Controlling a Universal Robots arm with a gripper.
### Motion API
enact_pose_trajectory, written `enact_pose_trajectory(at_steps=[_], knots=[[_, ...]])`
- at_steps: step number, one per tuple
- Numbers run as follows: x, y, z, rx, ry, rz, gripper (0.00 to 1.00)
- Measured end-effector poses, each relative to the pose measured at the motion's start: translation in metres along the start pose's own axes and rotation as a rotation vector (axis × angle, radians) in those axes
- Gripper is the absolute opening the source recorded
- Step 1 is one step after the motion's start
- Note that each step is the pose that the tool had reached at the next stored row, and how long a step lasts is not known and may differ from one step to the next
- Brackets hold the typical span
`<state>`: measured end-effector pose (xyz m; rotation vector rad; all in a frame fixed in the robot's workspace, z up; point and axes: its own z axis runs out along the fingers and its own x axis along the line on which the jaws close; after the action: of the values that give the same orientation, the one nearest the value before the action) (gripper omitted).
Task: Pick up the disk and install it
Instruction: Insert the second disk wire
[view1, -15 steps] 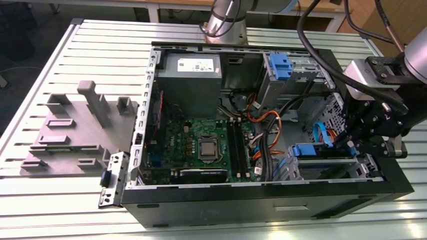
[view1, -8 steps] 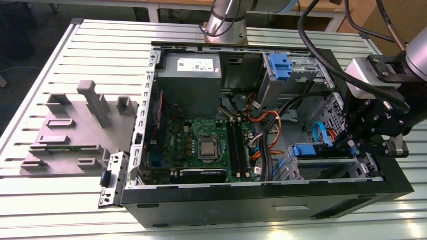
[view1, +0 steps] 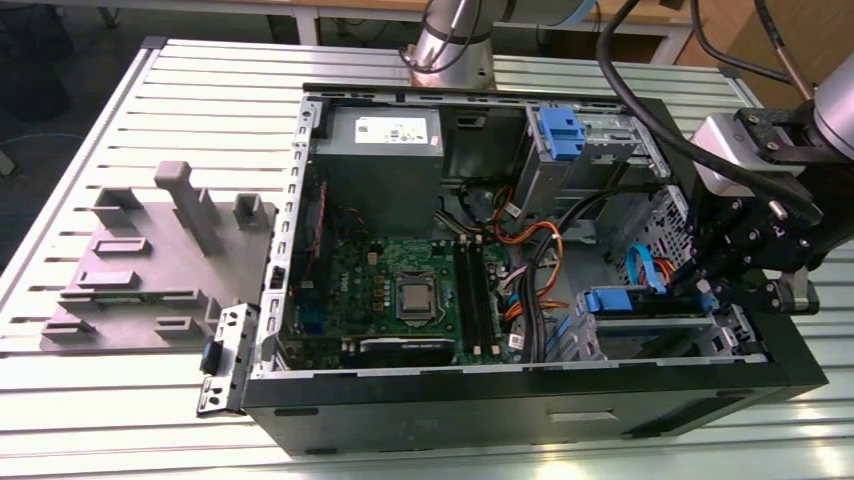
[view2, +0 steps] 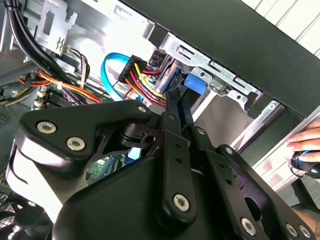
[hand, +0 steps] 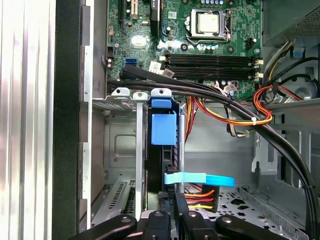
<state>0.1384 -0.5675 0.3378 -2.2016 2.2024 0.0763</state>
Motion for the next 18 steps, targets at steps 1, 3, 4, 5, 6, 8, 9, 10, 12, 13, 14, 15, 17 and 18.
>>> enact_pose_trajectory(at_steps=[1,3,4,5,6,8,9,10,12,13,14,15,17,18], knots=[[0.0000,0.0000,-0.0006,0.0000,0.0003,0.000,0.16],[-0.0001,0.0000,-0.0006,0.0000,-0.0003,0.000,0.16],[-0.0001,0.0000,-0.0006,0.0000,-0.0003,0.000,0.16],[-0.0001,0.0000,-0.0006,0.0000,-0.0003,0.000,0.16],[0.0002,0.0000,-0.0008,0.0000,0.0000,0.000,0.16],[0.0011,0.0000,-0.0008,0.0000,-0.0001,0.000,0.16],[0.0015,0.0000,-0.0008,0.0000,0.0000,0.000,0.16],[0.0015,0.0000,-0.0008,0.0000,-0.0001,0.000,0.16],[0.0016,0.0000,0.0000,0.0000,-0.0004,0.000,0.16],[0.0017,0.0000,0.0006,0.0000,-0.0003,0.000,0.16],[0.0017,0.0000,0.0010,0.0000,-0.0002,0.000,0.16],[0.0017,0.0000,0.0010,0.0000,0.0001,0.000,0.16],[0.0017,0.0000,0.0011,0.0000,0.0001,0.000,0.16],[0.0017,0.0000,0.0012,0.0000,-0.0001,0.000,0.16]])
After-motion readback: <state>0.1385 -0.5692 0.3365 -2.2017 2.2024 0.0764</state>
